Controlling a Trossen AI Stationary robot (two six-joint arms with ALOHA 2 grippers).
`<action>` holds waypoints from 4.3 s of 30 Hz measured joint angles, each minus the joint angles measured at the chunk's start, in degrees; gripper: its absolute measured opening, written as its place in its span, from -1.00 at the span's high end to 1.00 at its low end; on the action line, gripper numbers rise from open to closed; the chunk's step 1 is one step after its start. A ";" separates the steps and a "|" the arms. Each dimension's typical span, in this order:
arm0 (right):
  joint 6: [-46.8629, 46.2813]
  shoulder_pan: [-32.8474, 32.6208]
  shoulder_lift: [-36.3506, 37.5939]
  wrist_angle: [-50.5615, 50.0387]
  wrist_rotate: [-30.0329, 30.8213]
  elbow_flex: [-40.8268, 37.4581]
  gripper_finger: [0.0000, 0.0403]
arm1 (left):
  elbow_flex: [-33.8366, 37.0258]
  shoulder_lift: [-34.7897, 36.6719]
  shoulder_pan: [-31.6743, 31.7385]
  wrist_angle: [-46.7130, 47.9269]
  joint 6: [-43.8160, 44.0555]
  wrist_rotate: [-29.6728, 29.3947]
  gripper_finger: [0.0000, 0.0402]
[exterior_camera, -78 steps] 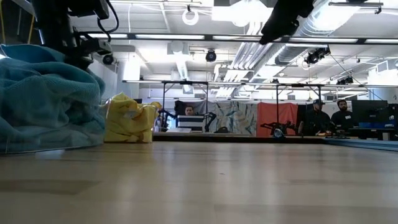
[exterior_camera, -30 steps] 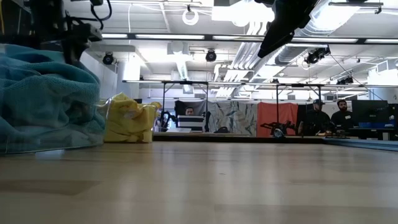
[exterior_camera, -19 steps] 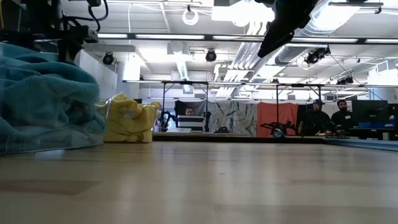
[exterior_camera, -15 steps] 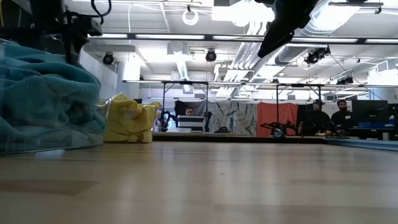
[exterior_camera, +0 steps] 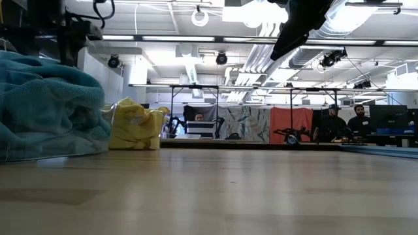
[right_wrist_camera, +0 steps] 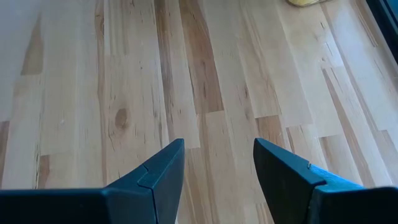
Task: Sort microfiber towel by color & place in baskets
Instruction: Put the blue microfiber cloth into the bottom transparent bin, then return to Home Position
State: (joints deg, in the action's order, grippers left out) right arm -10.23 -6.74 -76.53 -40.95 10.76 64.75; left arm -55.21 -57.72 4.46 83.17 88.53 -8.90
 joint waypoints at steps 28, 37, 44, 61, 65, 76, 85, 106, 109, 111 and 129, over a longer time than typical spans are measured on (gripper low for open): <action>-1.76 0.00 0.00 0.33 0.04 0.00 0.07 | 1.02 -3.97 -1.26 -7.96 -0.43 -7.14 -0.28; -1.90 0.00 0.00 0.34 0.02 0.00 0.07 | 19.17 -6.40 -4.08 -30.65 8.11 -4.19 -0.28; -1.43 0.02 0.00 0.48 0.02 0.00 0.07 | 23.69 -8.40 -5.10 -38.29 10.32 -4.58 -0.28; -1.38 0.00 0.00 0.42 0.00 0.00 0.07 | 4.12 -6.02 -5.38 -11.55 10.71 -10.71 -0.28; -1.35 -0.02 0.00 0.42 0.00 0.00 0.07 | -0.29 -6.00 -6.19 -9.62 10.83 -11.78 -0.28; -1.85 -0.02 0.00 0.39 0.00 0.00 0.07 | -3.95 -9.70 -18.58 -11.44 24.63 -10.33 -0.28; -2.37 -0.02 0.00 2.26 -0.02 0.00 0.07 | 1.62 -21.35 -24.08 -13.07 36.33 -2.19 -0.28; -2.98 -0.02 0.00 4.33 -0.02 0.00 0.07 | 9.69 -16.02 -25.10 -23.69 39.56 -3.10 -0.28; -3.49 -0.02 0.00 4.33 -0.03 0.00 0.07 | 6.65 -14.97 -25.54 -18.23 39.54 -3.84 -0.28; -4.90 -0.02 0.00 4.37 -0.04 0.00 0.07 | 4.49 -14.59 -25.69 -14.16 39.36 -4.00 -0.28; -11.34 0.00 0.00 7.37 0.05 0.00 0.07 | -7.03 -10.90 -25.03 -3.79 2.78 -7.94 -0.28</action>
State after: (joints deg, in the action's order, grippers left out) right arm -21.57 -6.74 -76.53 -33.58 10.82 64.75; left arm -62.24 -68.62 -20.58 79.38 91.31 -16.84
